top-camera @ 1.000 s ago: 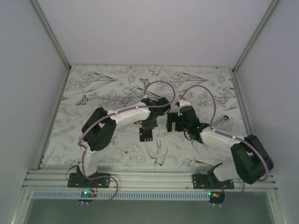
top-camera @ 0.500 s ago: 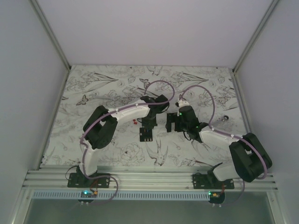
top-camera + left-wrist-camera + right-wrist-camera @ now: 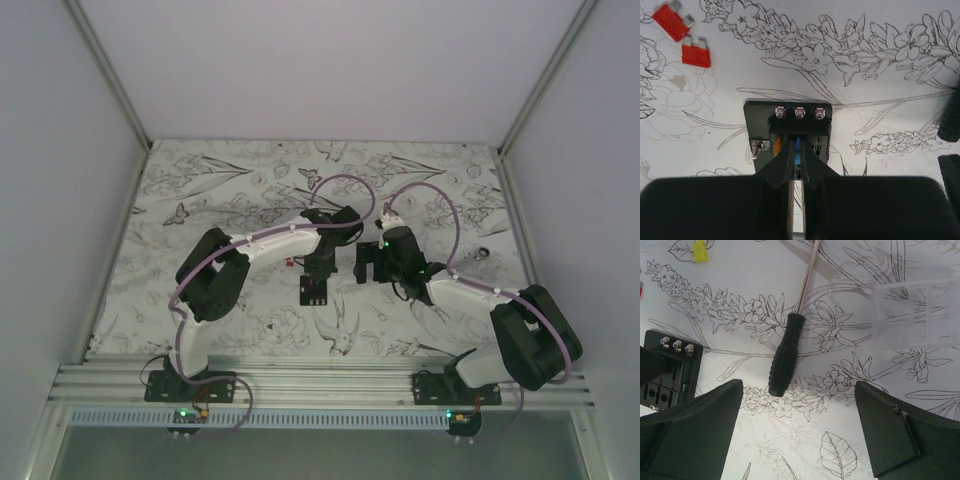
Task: Snap on the fuse box
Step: Install the fuse at the fuse box base.
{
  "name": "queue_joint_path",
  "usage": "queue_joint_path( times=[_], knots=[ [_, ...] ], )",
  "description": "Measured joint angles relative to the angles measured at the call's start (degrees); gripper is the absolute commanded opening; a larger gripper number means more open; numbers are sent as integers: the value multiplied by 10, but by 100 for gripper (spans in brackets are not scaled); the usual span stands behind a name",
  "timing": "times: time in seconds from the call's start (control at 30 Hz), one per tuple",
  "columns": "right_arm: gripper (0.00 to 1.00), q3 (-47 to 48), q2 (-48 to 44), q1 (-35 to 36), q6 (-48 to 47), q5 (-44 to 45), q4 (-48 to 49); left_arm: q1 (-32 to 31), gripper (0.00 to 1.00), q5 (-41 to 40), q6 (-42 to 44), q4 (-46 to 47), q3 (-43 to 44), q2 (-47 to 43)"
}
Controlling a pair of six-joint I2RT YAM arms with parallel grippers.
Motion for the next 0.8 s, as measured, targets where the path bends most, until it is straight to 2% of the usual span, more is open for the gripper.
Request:
queue_joint_path(
  times=[0.3,0.8],
  knots=[
    [100,0,0,0,0,-5,0,-10,19,10,3,-5,0,-10],
    [100,0,3,0,0,-11,0,-1,17,21,3,-7,0,-28]
  ],
)
